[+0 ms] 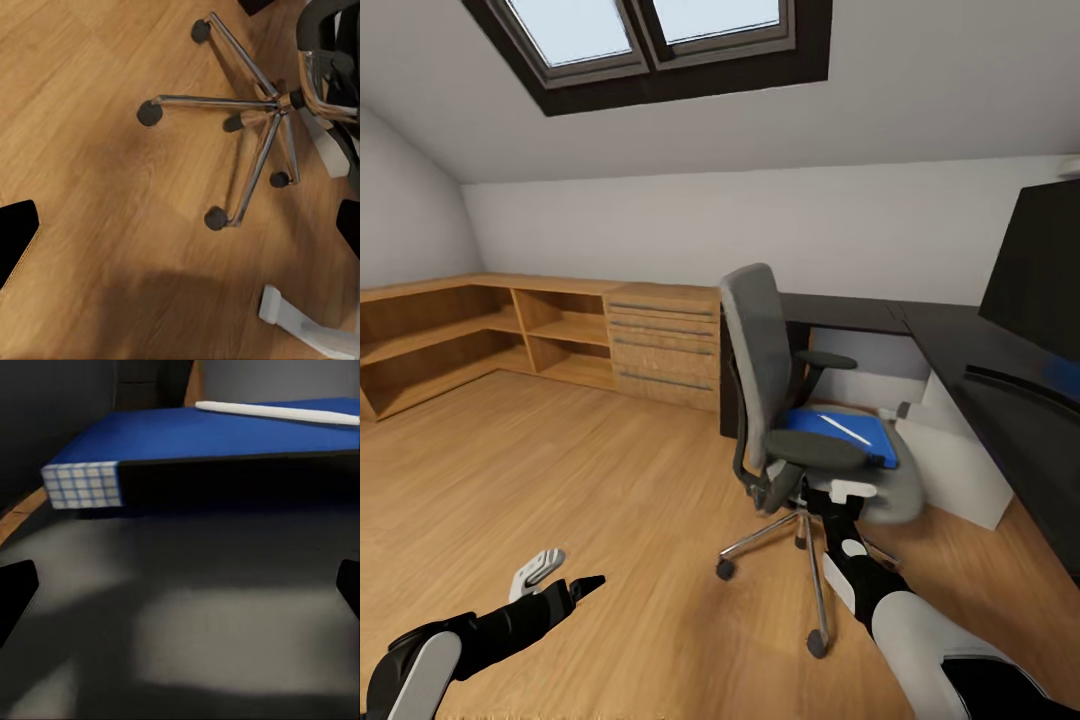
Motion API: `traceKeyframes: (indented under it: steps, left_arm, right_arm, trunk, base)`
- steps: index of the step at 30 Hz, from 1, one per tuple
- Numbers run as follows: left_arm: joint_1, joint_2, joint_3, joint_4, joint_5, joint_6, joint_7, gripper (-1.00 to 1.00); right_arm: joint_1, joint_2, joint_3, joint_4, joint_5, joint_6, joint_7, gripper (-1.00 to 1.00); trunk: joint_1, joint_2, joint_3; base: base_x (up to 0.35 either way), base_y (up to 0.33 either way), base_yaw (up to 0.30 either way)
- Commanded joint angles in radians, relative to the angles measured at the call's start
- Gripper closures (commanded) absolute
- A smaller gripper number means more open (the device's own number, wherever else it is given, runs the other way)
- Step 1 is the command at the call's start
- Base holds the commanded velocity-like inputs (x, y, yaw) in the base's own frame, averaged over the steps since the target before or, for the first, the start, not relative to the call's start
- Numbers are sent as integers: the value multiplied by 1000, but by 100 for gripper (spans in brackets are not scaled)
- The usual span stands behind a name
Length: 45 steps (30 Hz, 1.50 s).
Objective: In the bedroom, organize the workspace by keeping the computer under the desk, ensuring the monitor is on the desk, placing the keyboard on the desk next to the monitor, placing the mouse on the desk next to the keyboard, moving the folder from the swivel chair onto the desk next to the mouse, stacking the notebook on top of the folder with the pen on top of the notebook, and positioning the swivel chair next to the desk.
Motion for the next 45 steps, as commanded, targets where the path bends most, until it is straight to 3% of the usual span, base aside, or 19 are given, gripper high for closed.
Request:
traceKeyframes:
  steps: [1, 14, 23, 45]
  left_arm:
    - [-1, 0, 1, 0, -3, 5, -4, -100]
    - [-1, -1, 1, 1, -2, 5, -4, -100]
    - [-1, -3, 1, 1, -3, 5, -4, -100]
    - [-1, -4, 0, 1, -3, 5, -6, -100]
  right_arm:
    - [-1, 1, -2, 1, 0, -3, 0, -100]
    - [-1, 1, -2, 1, 1, -5, 0, -100]
    - [0, -2, -2, 1, 2, -5, 0, -100]
    - [-1, -10, -5, 0, 0, -9, 0, -100]
  trunk:
    - [0, 0, -1]
    - [0, 0, -1]
    - [0, 0, -1]
    - [0, 0, 14]
  base:
    - [0, 0, 279]
    - [0, 0, 272]
    - [0, 0, 31]
    - [0, 0, -214]
